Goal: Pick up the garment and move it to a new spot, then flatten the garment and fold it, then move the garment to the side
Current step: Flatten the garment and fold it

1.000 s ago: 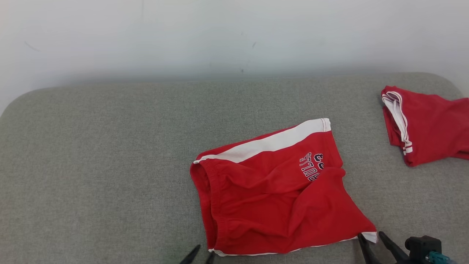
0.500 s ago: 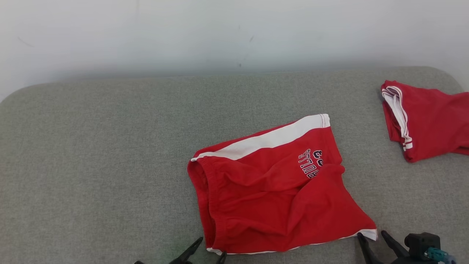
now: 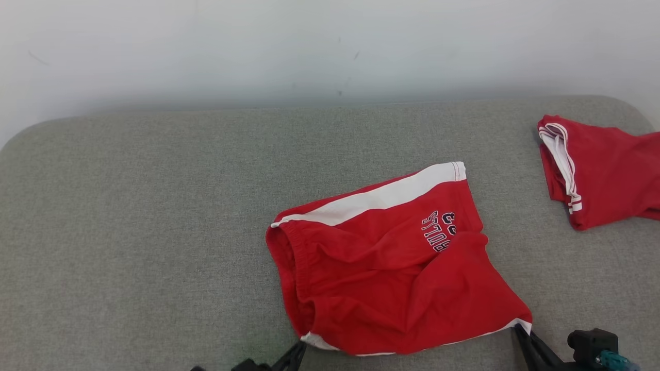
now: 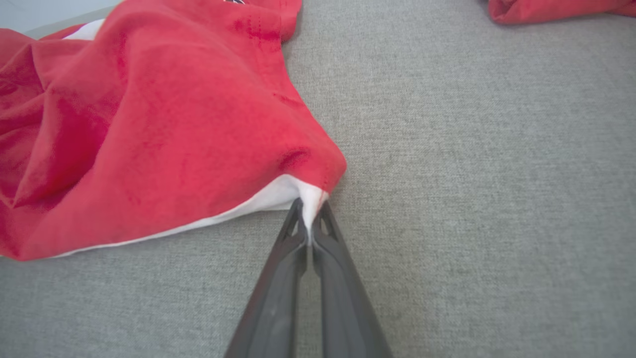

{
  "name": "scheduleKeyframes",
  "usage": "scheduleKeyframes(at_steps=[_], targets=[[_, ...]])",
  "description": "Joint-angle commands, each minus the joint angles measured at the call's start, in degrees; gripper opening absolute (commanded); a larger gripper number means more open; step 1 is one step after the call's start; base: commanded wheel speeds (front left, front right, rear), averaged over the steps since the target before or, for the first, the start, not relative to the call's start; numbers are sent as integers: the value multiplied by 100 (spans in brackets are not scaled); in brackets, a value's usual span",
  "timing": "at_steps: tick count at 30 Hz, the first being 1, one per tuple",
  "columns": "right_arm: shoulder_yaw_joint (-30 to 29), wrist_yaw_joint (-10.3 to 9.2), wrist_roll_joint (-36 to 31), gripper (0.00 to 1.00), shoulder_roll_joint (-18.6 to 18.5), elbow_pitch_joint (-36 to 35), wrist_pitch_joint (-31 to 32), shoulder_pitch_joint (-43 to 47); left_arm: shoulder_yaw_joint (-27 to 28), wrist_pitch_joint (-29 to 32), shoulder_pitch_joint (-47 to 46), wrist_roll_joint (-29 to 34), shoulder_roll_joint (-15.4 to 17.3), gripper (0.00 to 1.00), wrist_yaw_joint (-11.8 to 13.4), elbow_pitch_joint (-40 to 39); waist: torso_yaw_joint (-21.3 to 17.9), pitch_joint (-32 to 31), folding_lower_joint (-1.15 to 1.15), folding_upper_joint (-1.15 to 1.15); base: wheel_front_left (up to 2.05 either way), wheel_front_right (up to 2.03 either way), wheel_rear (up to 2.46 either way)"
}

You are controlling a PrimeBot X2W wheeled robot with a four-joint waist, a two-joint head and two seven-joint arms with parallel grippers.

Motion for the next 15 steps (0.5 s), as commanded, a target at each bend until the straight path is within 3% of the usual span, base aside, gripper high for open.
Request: scheduleKeyframes(at_steps=[1, 7, 8, 9, 15], targets=[[-15, -16, 49, 0, -28, -48, -36, 99, 54, -16, 177, -12, 30, 0, 15, -83, 5, -18, 0, 0, 0, 0, 0], [-76, -16, 111, 0, -40, -76, 45, 178, 152, -16, 336, 117, 87, 0, 26, -257, 8, -26, 0, 0, 0, 0, 0], [-73, -16, 104, 47, -44, -78, 75, 177, 167, -16, 333, 189, 103, 0, 58, -331, 18, -21, 0, 0, 0, 0, 0], [-97, -16, 65, 100, -52, -105, 48, 173, 184, -16, 368, 262, 131, 100, 92, -479, 40, -13, 0, 0, 0, 0, 0], [-114, -16, 5, 100, -76, -245, 79, 199, 144, -15, 384, 434, 263, 100, 64, -646, 30, -9, 0, 0, 0, 0, 0]])
